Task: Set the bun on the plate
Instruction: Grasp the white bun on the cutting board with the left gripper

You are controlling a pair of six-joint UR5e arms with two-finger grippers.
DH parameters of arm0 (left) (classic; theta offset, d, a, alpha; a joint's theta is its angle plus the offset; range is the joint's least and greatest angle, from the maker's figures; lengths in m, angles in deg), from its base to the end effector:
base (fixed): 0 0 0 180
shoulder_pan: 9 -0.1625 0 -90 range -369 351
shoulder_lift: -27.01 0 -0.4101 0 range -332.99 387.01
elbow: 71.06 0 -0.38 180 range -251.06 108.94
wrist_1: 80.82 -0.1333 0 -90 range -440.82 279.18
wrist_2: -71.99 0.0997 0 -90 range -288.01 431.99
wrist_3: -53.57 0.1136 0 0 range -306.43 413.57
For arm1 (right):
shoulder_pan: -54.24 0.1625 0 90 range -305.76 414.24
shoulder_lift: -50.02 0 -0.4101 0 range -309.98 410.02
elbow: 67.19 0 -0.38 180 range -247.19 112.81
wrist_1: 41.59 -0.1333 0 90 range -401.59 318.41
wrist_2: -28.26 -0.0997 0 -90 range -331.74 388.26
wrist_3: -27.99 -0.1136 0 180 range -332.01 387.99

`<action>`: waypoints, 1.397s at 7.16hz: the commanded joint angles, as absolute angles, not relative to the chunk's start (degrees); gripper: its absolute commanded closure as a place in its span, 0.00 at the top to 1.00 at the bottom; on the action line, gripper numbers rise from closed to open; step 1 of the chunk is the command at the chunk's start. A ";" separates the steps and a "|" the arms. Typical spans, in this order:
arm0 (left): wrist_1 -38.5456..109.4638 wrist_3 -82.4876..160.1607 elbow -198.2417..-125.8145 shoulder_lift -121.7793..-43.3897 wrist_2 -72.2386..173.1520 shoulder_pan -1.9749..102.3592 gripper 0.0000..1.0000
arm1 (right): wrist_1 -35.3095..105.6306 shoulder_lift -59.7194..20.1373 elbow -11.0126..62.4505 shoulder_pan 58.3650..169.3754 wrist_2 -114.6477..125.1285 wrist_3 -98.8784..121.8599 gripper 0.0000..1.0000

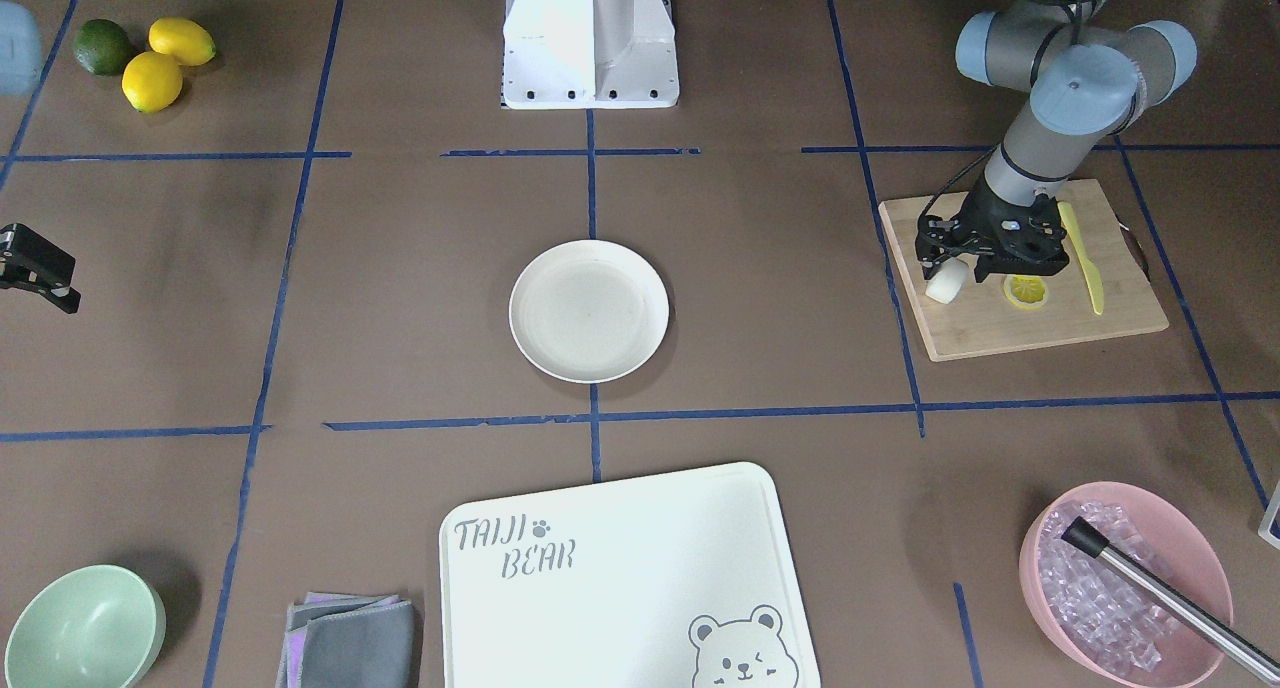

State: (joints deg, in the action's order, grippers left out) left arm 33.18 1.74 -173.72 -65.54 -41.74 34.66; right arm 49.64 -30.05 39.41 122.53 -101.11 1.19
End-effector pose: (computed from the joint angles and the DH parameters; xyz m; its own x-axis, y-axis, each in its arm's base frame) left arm 0.3215 -0.4278 0.4901 0.7175 0.0973 -0.6897 0.0058 0.9893 0.1455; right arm -0.1423 -0.5228 0.4335 0.7024 -0.1013 0.7046 0.0199 0.9922 0.1229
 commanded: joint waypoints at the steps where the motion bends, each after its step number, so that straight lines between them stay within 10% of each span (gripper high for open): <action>1: 33.09 1.54 -173.71 -66.15 -41.83 35.03 0.59 | 49.64 -29.96 39.34 122.53 -101.11 1.10 1.00; 10: 21.93 0.92 -178.44 -71.47 -42.18 38.36 0.30 | 49.64 -29.96 39.42 123.58 -101.29 0.75 1.00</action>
State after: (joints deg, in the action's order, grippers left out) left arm 29.73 0.95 -175.95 -68.03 -42.18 37.27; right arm 49.66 -29.91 39.42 123.11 -101.19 0.75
